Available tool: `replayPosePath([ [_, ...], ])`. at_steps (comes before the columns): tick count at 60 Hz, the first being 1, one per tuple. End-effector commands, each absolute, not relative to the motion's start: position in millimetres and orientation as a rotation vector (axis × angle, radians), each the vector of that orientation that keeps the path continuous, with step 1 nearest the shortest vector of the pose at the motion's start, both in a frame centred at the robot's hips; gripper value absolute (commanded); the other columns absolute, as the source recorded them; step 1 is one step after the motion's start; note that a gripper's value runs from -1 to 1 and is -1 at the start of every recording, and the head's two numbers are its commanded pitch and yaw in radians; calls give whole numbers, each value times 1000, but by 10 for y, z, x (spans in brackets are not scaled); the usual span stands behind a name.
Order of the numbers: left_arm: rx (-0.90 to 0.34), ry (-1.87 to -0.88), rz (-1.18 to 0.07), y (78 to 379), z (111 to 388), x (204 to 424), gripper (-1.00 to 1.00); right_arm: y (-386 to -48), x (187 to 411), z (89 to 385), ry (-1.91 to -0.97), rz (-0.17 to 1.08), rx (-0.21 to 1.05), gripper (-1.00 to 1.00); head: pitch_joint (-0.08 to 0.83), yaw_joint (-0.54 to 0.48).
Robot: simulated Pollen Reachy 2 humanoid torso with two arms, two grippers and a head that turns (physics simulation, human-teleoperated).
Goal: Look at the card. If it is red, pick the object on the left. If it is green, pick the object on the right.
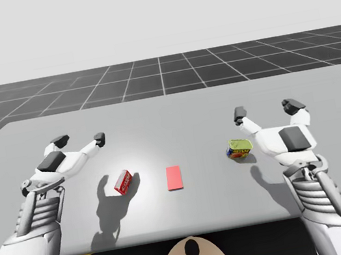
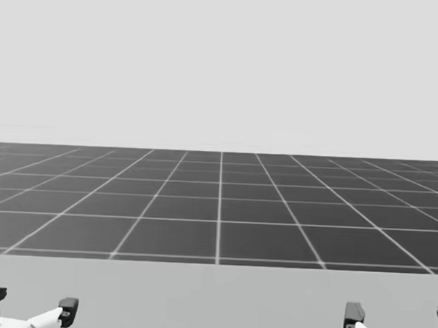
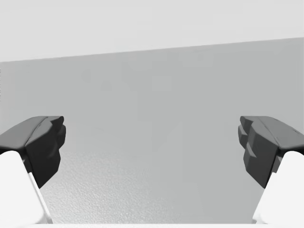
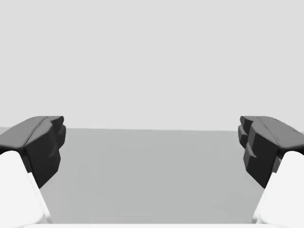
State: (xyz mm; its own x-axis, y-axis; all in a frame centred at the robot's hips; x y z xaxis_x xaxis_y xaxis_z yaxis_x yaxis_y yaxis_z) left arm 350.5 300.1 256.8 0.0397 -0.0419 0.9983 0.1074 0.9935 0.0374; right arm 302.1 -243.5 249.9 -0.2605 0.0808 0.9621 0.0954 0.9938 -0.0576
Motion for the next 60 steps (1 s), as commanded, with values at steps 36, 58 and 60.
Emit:
replayPosePath([
  [36,-11,-1531,-137,2977,2554,3512,-1000,-2392,3011,2493,-1820,-16,-114,-1000,571,11],
  [58,-13,-1525,-142,2954,2542,3514,-1000,-2391,2977,2539,-1831,-19,-119,-1000,797,42],
  [60,-12,-1524,-143,2953,2540,3517,-1000,-2391,2976,2541,-1831,-18,-118,-1000,797,42],
])
